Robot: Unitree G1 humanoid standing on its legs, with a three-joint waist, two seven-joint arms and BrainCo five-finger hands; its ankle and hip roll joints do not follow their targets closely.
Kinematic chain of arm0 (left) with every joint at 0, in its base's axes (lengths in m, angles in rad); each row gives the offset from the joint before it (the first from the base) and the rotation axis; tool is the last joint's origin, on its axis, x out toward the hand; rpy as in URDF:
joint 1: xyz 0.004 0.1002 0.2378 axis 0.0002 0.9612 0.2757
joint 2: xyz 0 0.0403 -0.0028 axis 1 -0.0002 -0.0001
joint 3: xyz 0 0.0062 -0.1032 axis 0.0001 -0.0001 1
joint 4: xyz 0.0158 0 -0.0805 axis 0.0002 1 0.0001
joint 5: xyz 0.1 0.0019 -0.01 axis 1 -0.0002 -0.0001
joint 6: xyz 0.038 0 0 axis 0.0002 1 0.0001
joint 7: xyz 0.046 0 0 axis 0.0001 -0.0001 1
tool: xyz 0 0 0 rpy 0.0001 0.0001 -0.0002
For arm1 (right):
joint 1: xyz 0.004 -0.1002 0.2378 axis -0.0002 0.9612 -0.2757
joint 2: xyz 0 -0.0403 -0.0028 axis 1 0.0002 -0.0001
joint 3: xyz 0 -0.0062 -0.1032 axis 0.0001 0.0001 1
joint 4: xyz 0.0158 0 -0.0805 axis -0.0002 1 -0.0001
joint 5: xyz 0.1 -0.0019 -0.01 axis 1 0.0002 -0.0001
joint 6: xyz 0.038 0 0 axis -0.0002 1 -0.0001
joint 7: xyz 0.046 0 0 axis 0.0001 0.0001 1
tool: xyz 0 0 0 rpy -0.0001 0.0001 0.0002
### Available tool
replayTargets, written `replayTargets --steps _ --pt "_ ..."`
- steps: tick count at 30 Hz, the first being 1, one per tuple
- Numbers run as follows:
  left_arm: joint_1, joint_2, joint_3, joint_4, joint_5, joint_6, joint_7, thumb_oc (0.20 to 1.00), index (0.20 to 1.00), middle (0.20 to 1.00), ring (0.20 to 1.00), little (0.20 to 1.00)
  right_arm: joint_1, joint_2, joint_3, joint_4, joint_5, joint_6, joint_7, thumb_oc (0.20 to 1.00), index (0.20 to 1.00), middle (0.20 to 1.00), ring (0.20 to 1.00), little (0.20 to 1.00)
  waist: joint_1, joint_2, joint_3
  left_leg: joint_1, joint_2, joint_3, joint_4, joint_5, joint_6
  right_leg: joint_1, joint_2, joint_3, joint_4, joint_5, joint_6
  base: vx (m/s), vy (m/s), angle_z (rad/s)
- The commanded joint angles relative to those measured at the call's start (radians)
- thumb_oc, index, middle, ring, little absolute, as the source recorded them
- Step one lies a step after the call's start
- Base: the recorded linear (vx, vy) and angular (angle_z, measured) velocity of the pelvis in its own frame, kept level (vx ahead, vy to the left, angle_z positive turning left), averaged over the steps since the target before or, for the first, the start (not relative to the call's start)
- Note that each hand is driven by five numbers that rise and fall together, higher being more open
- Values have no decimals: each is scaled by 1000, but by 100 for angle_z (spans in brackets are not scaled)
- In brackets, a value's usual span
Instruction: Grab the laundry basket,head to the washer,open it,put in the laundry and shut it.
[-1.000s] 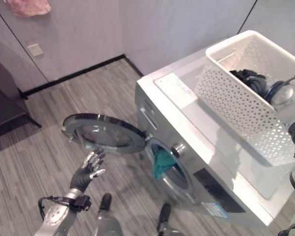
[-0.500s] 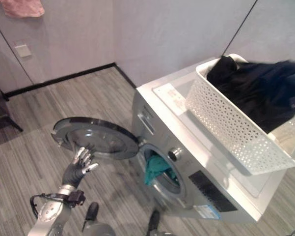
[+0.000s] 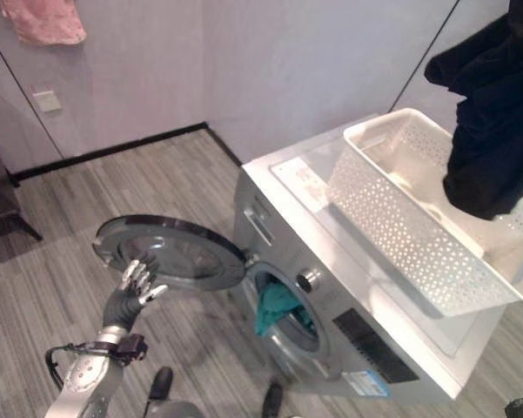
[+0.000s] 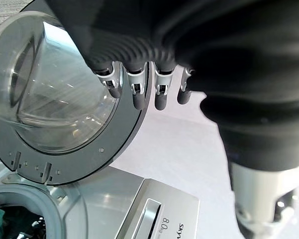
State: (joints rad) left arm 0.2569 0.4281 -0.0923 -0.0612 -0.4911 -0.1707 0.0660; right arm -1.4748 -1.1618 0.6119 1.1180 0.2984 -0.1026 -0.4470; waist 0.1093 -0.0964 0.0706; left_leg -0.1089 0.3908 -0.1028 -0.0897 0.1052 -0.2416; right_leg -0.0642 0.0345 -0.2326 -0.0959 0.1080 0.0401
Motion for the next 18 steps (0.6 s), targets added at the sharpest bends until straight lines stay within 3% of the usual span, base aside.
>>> replayTargets --steps 1,9,14,17,18 --pt "-47 83 -46 -59 33 -54 16 1000 1000 1000 1000 1000 -146 -111 -8 -69 -47 -43 -114 200 200 200 200 200 28 -101 -48 194 36 -73 88 377 -3 82 -57 30 9 -165 55 0 0 0" --pt "-71 88 -59 -47 53 -62 29 1000 1000 1000 1000 1000 -139 -142 -39 -148 -56 -65 -161 200 200 200 200 200 23 -123 -48 188 18 -78 137 312 4 82 -71 48 9 -148 63 -10 32 -1" --pt "-92 85 -61 -42 68 -69 35 1000 1000 1000 1000 1000 -162 -162 -34 -215 -39 -80 -154 200 200 200 200 200 -4 -131 -56 202 -2 -46 150 171 27 76 -104 73 9 -120 82 -45 145 -10" --pt "-96 85 -61 -39 71 -70 38 1000 1000 1000 1000 1000 -161 -160 -37 -225 -37 -79 -153 200 200 200 200 200 -5 -129 -57 210 -4 -32 152 152 31 74 -108 78 9 -116 86 -35 112 -21" --pt "-118 85 -67 -38 87 -71 36 1000 1000 1000 1000 1000 -142 -167 -53 -269 -38 -83 -148 200 200 200 200 200 -27 -125 -59 222 -12 -5 147 93 43 73 -128 79 9 -102 97 -83 230 -4"
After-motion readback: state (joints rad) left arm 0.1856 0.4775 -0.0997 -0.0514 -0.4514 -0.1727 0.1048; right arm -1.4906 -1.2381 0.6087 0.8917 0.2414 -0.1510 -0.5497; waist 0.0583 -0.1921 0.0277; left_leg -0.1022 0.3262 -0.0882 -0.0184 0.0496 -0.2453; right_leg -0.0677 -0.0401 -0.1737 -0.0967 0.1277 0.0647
